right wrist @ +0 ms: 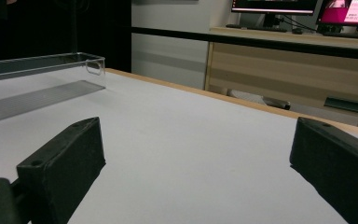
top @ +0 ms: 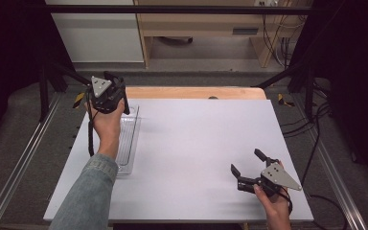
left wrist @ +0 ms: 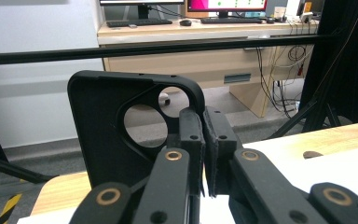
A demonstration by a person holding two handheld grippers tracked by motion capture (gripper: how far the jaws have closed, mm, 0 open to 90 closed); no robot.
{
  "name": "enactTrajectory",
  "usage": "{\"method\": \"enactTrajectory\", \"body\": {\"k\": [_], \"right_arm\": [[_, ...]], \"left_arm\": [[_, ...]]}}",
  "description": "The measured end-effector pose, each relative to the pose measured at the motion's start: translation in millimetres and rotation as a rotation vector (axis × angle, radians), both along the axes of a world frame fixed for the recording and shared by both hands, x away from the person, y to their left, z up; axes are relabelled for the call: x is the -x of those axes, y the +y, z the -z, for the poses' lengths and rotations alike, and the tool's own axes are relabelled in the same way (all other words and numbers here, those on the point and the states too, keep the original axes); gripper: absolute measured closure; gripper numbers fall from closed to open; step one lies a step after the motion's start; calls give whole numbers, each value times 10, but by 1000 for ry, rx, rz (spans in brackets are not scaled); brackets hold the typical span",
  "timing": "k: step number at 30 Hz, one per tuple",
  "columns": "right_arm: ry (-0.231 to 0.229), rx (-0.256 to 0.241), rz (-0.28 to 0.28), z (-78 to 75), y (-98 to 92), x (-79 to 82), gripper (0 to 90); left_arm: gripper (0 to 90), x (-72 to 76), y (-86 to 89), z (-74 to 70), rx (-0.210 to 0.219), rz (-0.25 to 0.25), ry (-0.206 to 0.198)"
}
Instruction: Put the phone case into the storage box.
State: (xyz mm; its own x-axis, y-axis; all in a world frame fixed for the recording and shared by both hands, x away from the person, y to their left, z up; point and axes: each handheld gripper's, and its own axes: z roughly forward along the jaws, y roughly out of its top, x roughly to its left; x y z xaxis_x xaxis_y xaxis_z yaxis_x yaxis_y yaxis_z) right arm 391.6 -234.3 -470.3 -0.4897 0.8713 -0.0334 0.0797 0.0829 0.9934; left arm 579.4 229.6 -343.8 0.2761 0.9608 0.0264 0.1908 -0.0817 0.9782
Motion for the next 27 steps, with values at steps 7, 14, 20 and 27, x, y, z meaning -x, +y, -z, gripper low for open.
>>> {"method": "enactTrajectory", "body": {"k": [7,14,20,27], "right_arm": [[-1,10,2,3,6,-2,32],[1,12,2,7,8,-5,32],[0,16,2,7,11,-4,32],[0,16,2,6,4,-7,32]], "left_arm": [[868,-2,37,27,4,-11,4],[868,-14,77,71,14,-12,21],[867,-27,98,88,27,-10,18],[868,-24,114,76,32,-22,14]]}}
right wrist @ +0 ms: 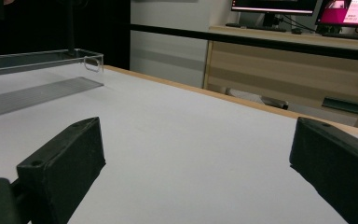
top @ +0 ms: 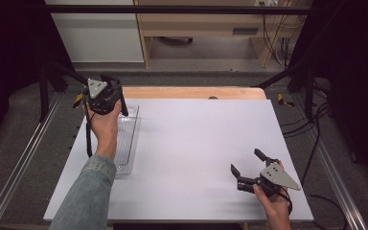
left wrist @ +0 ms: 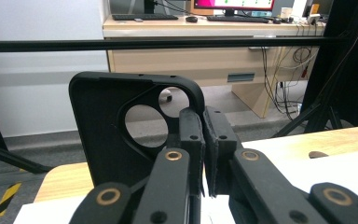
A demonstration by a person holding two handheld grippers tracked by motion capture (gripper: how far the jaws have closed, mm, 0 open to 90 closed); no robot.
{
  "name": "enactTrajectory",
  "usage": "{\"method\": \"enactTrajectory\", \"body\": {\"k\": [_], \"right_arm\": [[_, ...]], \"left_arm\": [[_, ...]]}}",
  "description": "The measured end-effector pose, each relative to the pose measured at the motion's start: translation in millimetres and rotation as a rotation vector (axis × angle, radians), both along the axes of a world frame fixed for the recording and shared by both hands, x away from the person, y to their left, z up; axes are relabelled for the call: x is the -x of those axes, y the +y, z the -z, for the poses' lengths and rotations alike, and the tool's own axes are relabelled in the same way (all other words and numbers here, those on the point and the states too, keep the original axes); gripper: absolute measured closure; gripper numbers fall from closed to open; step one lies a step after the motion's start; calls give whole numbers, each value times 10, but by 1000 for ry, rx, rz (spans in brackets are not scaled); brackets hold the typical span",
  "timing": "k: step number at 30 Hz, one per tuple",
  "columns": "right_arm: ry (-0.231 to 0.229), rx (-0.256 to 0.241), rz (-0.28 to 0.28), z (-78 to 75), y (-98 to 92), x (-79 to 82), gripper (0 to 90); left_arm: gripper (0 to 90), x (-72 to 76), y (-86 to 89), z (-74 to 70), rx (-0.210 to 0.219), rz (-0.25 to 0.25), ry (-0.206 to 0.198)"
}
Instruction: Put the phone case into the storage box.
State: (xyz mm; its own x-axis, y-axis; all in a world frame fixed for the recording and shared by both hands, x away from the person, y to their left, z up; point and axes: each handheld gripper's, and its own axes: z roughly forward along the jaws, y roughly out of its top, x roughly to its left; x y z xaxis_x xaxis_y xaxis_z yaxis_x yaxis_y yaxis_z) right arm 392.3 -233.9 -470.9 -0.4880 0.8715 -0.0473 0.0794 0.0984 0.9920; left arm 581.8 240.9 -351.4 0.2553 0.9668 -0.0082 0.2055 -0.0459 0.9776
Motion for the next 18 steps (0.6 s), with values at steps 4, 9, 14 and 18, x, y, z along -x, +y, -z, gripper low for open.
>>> {"method": "enactTrajectory", "body": {"k": [4,9,14,18], "right_arm": [[1,1,0,-1,2,2,32],[1,-1,1,0,-3,1,32],[1,0,-1,2,-2,0,32],[2,1,-2,3,1,-1,32]], "left_arm": [[867,-7,-12,13,-2,5,8],[868,-33,-45,47,-11,12,17],[867,-68,-72,101,-11,24,26],[867,-93,-95,143,-8,28,30]]}}
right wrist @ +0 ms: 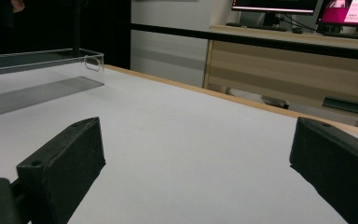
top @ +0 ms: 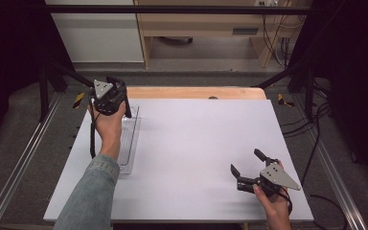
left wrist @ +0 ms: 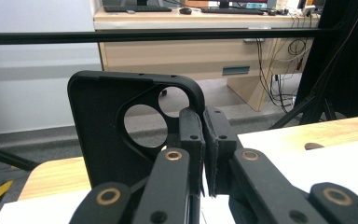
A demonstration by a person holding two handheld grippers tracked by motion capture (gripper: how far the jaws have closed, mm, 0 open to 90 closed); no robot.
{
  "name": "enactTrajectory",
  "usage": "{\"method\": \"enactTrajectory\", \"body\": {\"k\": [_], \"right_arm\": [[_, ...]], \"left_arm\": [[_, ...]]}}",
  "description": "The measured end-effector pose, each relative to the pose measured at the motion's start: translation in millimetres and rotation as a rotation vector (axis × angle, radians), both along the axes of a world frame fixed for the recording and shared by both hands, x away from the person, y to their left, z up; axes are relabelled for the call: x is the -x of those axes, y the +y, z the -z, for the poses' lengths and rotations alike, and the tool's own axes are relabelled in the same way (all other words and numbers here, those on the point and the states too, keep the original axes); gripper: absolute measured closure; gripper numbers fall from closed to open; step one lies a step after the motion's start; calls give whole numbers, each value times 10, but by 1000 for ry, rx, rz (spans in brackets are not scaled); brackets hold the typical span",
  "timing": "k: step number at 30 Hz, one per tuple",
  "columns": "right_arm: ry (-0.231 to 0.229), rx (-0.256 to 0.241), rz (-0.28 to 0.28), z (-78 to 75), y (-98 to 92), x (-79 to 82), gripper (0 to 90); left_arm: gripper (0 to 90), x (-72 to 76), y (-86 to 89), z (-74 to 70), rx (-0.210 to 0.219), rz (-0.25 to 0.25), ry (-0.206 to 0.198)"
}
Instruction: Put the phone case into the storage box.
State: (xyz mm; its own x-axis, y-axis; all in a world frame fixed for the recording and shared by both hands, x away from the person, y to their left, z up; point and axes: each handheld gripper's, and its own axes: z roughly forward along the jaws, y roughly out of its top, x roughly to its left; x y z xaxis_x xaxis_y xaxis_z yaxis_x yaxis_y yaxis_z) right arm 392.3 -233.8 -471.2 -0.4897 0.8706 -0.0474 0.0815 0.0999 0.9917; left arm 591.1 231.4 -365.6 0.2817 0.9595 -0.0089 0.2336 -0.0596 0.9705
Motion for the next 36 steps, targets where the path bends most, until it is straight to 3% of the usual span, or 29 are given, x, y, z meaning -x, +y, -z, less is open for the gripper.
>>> {"method": "enactTrajectory", "body": {"k": [36], "right_arm": [[1,0,0,1,-6,-1,31]], "left_arm": [[867,-48,-8,135,-7,-14,17]]}}
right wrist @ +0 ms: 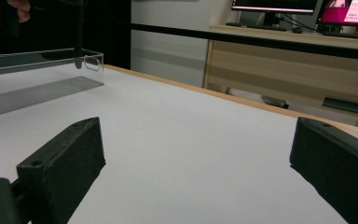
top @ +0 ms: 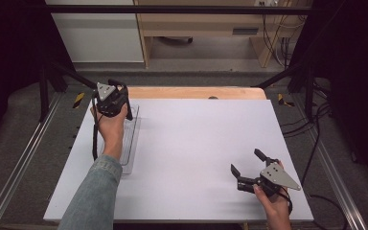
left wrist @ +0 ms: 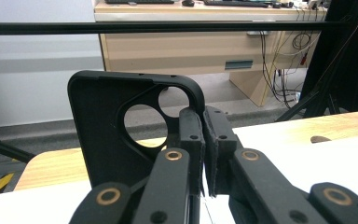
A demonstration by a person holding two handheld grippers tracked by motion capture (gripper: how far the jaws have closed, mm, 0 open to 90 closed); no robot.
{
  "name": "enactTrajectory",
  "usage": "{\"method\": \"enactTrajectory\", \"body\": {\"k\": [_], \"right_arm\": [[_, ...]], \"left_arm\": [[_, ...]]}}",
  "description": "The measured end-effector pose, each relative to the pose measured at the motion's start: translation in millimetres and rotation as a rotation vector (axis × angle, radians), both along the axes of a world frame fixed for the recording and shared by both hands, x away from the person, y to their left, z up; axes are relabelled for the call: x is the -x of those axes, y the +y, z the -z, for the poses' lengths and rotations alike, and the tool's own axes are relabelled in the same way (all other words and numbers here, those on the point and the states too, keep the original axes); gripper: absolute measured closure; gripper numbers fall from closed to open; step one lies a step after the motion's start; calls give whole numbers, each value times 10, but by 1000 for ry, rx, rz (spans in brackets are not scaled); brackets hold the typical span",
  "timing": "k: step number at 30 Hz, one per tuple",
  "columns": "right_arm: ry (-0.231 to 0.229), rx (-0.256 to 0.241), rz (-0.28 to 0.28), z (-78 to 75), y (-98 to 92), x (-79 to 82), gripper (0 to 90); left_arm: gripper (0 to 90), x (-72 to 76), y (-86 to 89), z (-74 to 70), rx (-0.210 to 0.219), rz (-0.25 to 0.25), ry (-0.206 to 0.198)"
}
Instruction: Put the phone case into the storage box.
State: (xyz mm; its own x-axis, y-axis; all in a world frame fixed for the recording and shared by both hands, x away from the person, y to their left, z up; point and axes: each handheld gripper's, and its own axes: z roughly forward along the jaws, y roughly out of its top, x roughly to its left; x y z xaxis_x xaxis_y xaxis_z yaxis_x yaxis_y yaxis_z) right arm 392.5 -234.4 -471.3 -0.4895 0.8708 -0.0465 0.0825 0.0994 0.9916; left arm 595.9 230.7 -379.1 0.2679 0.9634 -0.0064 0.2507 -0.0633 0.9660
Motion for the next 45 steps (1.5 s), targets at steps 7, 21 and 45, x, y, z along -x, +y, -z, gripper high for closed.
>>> {"method": "enactTrajectory", "body": {"k": [7,21,45], "right_arm": [[-1,-2,2,0,-4,0,31],[2,3,-1,4,4,-2,31],[2,0,2,4,-5,-4,32]], "left_arm": [[868,-12,12,31,-4,-5,5],[867,-24,25,54,-9,-2,11],[867,-70,-2,136,-10,10,20]]}}
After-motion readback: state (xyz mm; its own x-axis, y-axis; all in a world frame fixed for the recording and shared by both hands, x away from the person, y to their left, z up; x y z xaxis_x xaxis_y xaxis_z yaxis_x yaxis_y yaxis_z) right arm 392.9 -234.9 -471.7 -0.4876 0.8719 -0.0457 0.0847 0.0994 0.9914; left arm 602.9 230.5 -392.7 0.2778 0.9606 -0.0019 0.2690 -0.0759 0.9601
